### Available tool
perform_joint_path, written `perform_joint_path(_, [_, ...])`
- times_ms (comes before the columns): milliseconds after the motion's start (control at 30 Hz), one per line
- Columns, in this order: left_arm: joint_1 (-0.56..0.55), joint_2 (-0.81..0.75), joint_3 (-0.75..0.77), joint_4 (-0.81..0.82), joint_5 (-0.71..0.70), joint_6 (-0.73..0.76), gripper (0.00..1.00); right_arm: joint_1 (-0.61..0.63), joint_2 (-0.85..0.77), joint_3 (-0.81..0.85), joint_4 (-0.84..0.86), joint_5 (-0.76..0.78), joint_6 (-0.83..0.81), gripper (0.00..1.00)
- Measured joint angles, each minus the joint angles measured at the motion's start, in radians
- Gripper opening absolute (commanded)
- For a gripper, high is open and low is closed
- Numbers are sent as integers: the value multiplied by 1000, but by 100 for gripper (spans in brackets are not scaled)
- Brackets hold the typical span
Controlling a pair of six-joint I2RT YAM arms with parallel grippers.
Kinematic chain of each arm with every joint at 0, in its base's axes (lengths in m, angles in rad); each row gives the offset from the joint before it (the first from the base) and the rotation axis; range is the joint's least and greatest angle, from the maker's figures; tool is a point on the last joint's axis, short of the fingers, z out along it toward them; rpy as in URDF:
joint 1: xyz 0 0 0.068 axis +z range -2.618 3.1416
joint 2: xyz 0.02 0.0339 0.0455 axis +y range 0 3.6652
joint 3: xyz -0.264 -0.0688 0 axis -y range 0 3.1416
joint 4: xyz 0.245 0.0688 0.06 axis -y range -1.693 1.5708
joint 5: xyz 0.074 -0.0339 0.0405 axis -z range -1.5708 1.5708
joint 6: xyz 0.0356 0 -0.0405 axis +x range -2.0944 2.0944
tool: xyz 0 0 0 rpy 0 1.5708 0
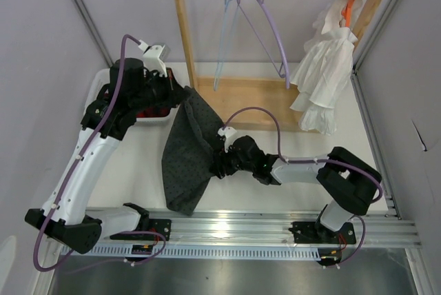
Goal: Place the skirt on the hanger
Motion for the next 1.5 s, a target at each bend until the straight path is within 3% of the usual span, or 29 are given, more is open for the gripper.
perform_joint_path(67, [0,5,6,-8,0,0,0,0,32,13,19,1,-4,62])
perform_joint_path(167, [0,11,12,-19,-1,1,0,0,63,30,29,-1,-11,49])
perform_joint_path(200, [0,13,14,-22,-1,1,0,0,67,31,32,-1,-11,35])
perform_joint_path(300, [0,19,16,-21,-4,0,0,3,66,31,29,7,-8,13])
perform_joint_path(400, [0,27,16,-18,-16,0,0,31,10,25,-11,44,0,0])
perform_joint_path(633, [-22,83,17,3,-80,-1,0,169,-305,26,-167,202,31,0])
perform_joint_path(867, [-98,181,43,34,-140,-4,0,189,-542,89,-406,299,82,0])
perform_joint_path(1167, [-261,458,268,66,-207,-5,0,282,-616,253,-684,351,135,0])
perform_joint_path(1367, [-313,662,477,4,-250,-10,1,284,-608,377,-860,356,212,0])
perform_joint_path(1500, [-320,758,613,-31,-269,2,27,283,-589,454,-959,355,268,0])
